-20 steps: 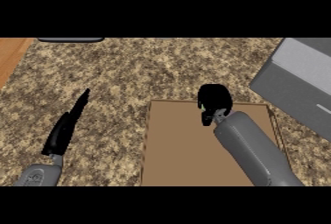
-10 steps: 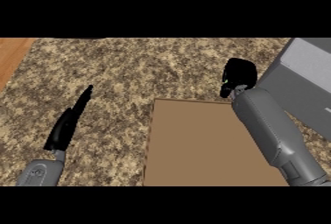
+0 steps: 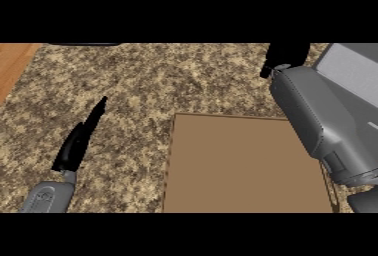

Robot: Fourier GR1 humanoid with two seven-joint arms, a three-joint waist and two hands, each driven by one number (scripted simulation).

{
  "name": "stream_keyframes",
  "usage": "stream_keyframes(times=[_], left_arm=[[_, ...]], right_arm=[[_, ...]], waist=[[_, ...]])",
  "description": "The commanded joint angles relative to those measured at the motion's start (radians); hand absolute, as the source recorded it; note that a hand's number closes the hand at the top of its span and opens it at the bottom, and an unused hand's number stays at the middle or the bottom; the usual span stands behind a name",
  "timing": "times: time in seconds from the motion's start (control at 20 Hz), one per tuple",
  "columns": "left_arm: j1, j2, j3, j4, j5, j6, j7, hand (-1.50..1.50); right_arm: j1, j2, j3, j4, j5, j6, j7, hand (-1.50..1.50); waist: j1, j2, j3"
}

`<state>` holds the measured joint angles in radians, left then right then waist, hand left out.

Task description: Pick the eggplant from the tray and place it in the cardboard box

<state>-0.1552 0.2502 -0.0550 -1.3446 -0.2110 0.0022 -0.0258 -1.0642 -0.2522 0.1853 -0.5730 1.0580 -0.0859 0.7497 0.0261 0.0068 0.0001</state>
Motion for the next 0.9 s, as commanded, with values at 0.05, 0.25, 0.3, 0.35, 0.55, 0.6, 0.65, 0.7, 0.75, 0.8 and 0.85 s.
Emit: stream_keyframes(times=[0.05, 0.25, 0.3, 0.35, 0.55, 0.6, 0.65, 0.7, 0.75, 0.8, 0.85], left_arm=[[0.017, 0.024, 0.040, 0.029, 0.008, -0.004, -0.052, 0.00], [0.038, -0.011, 0.011, 0.009, -0.014, 0.014, -0.022, 0.00], [0.044, -0.005, 0.006, 0.002, -0.018, 0.007, -0.025, 0.00], [-0.005, 0.017, 0.050, 0.051, 0.017, -0.021, -0.019, 0.00], [0.042, 0.004, 0.036, 0.011, 0.001, -0.005, -0.028, 0.00], [0.035, 0.027, 0.051, 0.038, 0.002, -0.021, -0.050, 0.00], [0.006, -0.009, 0.034, 0.015, -0.016, 0.014, -0.003, 0.00], [0.052, 0.032, 0.059, -0.005, 0.015, -0.028, -0.029, 0.00], [0.002, -0.011, 0.033, 0.045, -0.019, 0.008, -0.032, 0.00], [0.051, 0.018, 0.045, -0.018, 0.000, -0.019, -0.009, 0.00], [-0.040, -0.006, 0.052, 0.008, 0.005, -0.008, 0.049, 0.00]], right_arm=[[-0.075, -0.040, 0.023, -0.015, 0.091, -0.008, 0.113, 1.50], [-0.113, -0.060, 0.025, -0.123, 0.120, 0.091, 0.244, 1.50], [-0.126, -0.078, 0.016, -0.145, 0.120, 0.129, 0.274, 1.50], [-0.154, -0.075, 0.005, -0.122, 0.132, 0.128, 0.302, 1.50], [-0.093, -0.200, -0.034, -0.247, 0.120, 0.185, 0.289, 1.50], [-0.102, -0.184, -0.053, -0.219, 0.136, 0.121, 0.316, 1.50], [-0.069, -0.172, -0.045, -0.298, 0.137, 0.156, 0.356, 1.50], [-0.002, -0.233, -0.067, -0.293, 0.134, 0.094, 0.298, 1.50], [-0.069, -0.241, -0.088, -0.275, 0.134, 0.148, 0.312, 1.50], [0.002, -0.255, -0.085, -0.349, 0.134, 0.159, 0.331, 1.50], [-0.024, -0.269, -0.097, -0.328, 0.141, 0.167, 0.328, 1.50]], waist=[[-0.016, -0.006, -0.001], [-0.032, -0.014, -0.001], [-0.035, -0.016, -0.001], [-0.029, -0.010, -0.001], [-0.045, -0.016, -0.001], [-0.031, -0.009, -0.001], [-0.041, -0.014, 0.000], [-0.037, -0.013, 0.000], [-0.035, -0.009, -0.001], [-0.038, -0.014, 0.000], [-0.039, -0.011, 0.000]])
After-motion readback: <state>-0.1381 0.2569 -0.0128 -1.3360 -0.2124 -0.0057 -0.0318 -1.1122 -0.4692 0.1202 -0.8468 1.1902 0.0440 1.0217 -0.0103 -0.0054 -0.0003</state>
